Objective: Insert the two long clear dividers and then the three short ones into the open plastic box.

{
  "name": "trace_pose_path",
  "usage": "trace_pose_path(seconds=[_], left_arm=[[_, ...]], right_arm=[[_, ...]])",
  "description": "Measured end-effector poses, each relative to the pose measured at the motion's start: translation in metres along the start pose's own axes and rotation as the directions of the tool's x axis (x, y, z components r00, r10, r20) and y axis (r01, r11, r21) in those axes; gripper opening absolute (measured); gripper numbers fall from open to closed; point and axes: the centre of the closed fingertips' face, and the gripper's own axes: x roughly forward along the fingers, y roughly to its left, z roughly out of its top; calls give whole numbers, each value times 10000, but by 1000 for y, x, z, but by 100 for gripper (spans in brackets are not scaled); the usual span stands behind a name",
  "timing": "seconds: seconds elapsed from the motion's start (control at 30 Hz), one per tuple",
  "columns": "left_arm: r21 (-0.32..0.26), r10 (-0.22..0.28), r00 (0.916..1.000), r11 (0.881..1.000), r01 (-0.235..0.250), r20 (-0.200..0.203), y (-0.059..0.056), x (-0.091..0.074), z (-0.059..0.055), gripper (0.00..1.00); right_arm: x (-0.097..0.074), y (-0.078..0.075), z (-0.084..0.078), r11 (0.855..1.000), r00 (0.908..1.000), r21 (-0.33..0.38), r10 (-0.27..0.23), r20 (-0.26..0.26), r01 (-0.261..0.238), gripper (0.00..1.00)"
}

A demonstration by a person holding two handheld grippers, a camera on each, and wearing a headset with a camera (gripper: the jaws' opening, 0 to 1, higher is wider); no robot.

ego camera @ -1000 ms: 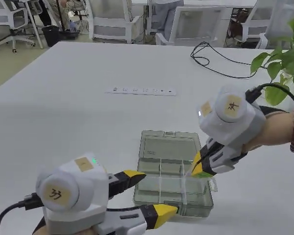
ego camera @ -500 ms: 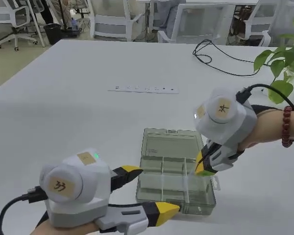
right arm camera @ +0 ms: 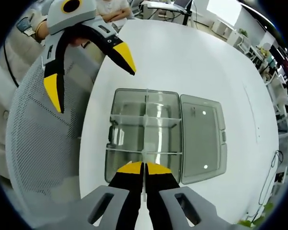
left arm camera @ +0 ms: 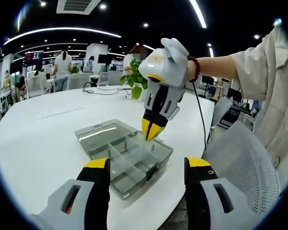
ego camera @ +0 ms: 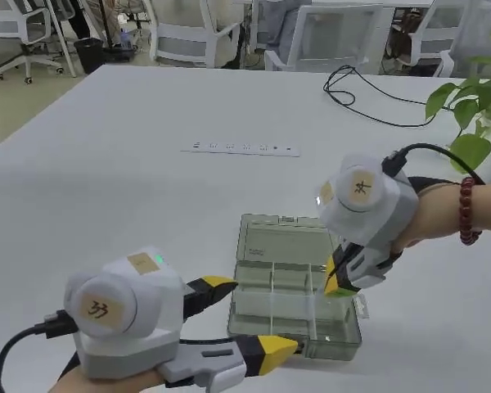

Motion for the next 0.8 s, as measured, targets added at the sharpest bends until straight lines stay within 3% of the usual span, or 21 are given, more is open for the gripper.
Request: trace_pose_path(seconds=[0.4,0.8], left_arm=[[76,-146,9999,9999,146,-22,-4,3,2,62],[37,-177,9998,9998,177,-51,-5,5,2,61]], right_arm=[[13,1,-1,9963,9916,-250,793,-1024,-822,2],[20,1,-6,9958,9900,87,919,-1073,-915,2]])
